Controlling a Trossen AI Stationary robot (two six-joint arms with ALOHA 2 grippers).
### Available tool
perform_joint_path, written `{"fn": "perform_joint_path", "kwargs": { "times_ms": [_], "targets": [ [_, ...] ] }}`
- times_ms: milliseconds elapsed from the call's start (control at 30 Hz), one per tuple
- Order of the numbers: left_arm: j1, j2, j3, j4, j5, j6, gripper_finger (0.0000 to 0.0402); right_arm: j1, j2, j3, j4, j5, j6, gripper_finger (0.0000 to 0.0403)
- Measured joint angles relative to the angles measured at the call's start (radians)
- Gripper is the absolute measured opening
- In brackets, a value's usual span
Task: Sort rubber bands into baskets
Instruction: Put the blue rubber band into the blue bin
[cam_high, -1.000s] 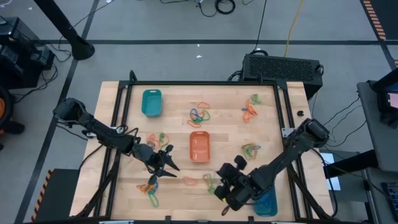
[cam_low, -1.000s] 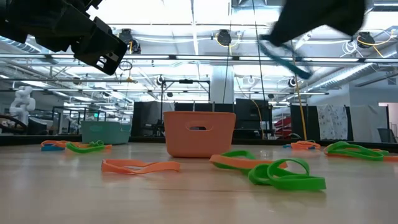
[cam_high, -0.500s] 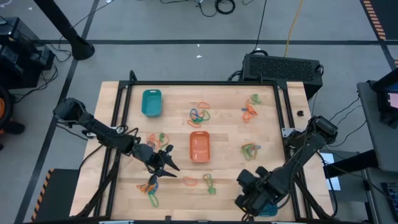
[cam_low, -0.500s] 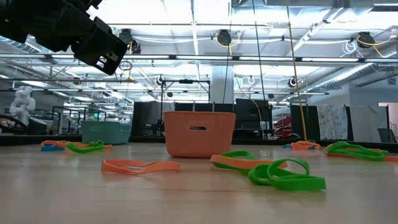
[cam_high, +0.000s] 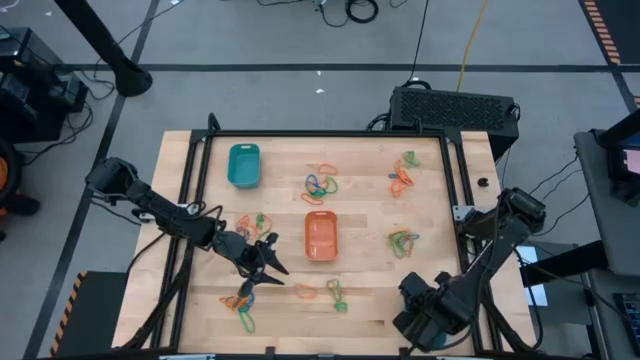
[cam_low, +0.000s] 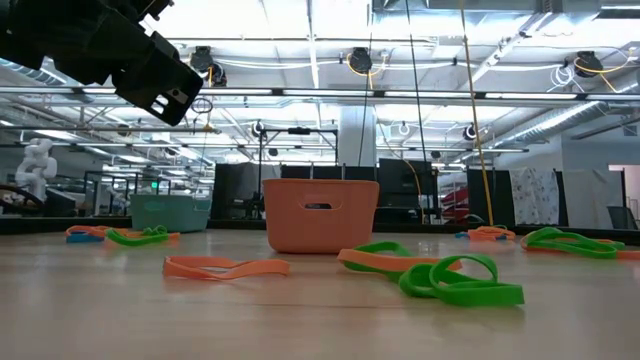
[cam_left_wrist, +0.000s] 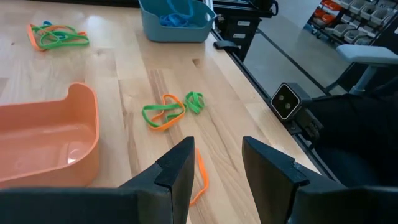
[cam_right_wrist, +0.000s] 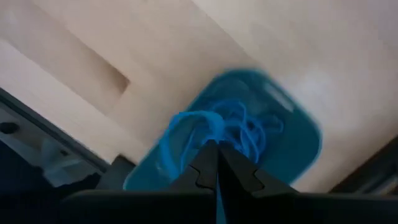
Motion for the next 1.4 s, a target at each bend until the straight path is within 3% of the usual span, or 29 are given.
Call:
{"fn": "perform_joint_path", "kwargs": {
  "times_ms": [600, 800, 1300, 1400],
  "targets": [
    [0.000, 0.000, 0.000, 0.002, 0.000, -0.025, 0.0142, 0.072, 0.000, 0.000, -0.043, -0.011, 0.097, 0.0004],
    [0.000, 0.000, 0.000, 0.002, -0.001, -0.025, 0.0142, 0.072, 0.000, 0.000, -0.093, -0.060, 0.096, 0.0028],
    [0.000, 0.000, 0.000, 0.002, -0.001, -0.027, 0.0142, 0.063, 0.000, 0.000, -0.189, -0.057, 0.062, 0.0094],
    [0.000, 0.000, 0.000, 0.002, -0.001, -0.026, 0.0142, 0.044, 0.000, 0.000, -0.197, -0.016, 0.060, 0.0099]
  ]
}}
